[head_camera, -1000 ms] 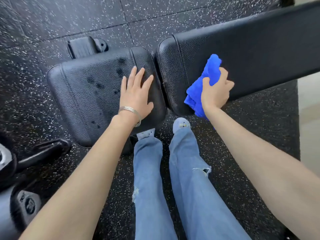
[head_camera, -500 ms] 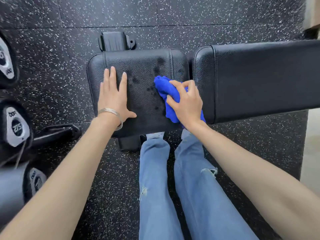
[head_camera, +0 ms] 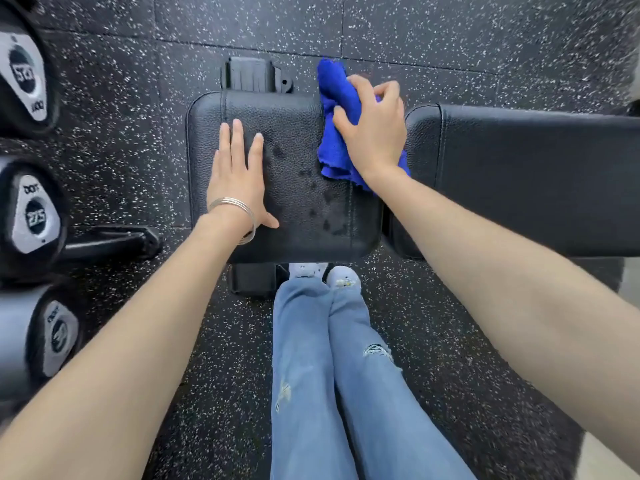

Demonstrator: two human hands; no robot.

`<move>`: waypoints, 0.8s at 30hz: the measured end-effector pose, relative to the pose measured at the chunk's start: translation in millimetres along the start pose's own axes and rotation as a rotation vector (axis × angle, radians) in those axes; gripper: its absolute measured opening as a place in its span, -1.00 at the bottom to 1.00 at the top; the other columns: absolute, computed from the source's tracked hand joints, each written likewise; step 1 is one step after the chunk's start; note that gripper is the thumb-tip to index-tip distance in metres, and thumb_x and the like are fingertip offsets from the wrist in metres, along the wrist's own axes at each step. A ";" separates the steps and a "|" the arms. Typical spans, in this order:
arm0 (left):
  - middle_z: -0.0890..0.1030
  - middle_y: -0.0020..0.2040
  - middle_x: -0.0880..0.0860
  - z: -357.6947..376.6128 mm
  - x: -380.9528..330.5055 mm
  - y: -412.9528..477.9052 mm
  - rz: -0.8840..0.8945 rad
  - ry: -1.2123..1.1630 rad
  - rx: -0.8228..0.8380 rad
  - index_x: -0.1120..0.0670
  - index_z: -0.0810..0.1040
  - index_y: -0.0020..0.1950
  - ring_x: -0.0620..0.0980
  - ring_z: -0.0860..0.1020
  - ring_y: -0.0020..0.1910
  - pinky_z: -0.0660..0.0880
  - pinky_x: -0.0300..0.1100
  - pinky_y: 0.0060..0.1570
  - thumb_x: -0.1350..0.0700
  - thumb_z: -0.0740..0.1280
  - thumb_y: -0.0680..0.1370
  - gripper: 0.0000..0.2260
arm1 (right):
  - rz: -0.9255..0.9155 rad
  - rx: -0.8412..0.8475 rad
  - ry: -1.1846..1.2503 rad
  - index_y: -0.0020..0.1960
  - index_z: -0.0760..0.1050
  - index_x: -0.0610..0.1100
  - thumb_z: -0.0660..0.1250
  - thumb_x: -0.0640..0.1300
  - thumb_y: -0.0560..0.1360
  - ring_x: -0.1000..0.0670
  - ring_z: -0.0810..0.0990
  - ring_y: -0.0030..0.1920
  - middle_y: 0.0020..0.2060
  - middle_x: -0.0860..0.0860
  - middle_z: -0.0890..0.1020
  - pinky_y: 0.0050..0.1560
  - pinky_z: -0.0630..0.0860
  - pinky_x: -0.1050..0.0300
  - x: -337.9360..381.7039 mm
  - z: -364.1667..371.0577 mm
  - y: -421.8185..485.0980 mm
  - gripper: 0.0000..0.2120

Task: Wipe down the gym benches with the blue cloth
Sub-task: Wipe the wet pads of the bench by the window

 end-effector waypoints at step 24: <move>-0.27 0.54 0.17 0.2 -11.1 -10.5 -0.127 -0.011 0.028 0.10 -0.27 0.54 0.13 -0.24 0.53 0.09 0.01 0.46 -0.06 0.56 0.27 0.18 | 0.151 0.125 -0.008 0.34 0.36 0.05 0.21 0.02 0.54 -0.14 0.42 0.24 0.26 -0.09 0.37 0.22 0.34 0.06 -16.9 -11.0 46.6 -0.63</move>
Point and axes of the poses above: each hand's wrist, its own y-axis towards the middle knuckle, its own z-axis out of the palm, x = y × z, the point moved 5 cm from there along y, towards the middle knuckle
